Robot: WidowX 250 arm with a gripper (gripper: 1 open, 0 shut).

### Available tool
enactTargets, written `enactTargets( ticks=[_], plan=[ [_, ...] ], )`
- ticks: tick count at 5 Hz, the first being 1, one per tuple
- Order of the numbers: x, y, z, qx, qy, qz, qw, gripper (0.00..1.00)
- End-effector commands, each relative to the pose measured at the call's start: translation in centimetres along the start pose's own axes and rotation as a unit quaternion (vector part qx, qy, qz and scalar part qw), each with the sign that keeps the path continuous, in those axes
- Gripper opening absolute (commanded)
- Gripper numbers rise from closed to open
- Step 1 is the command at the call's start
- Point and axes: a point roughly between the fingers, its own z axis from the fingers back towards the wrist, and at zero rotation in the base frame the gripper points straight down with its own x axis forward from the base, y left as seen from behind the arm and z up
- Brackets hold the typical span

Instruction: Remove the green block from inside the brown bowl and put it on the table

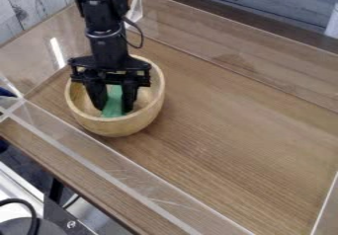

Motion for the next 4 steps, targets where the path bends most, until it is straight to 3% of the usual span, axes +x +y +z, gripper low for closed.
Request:
enactTargets(
  ticks=[1, 4],
  plan=[
    [1.0, -0.5, 2.9, -0.011, -0.033, -0.004, 0.9994, 0.00],
    [1.1, -1.0, 4.2, -0.021, -0.031, -0.003, 0.9993, 0.00]
  ],
)
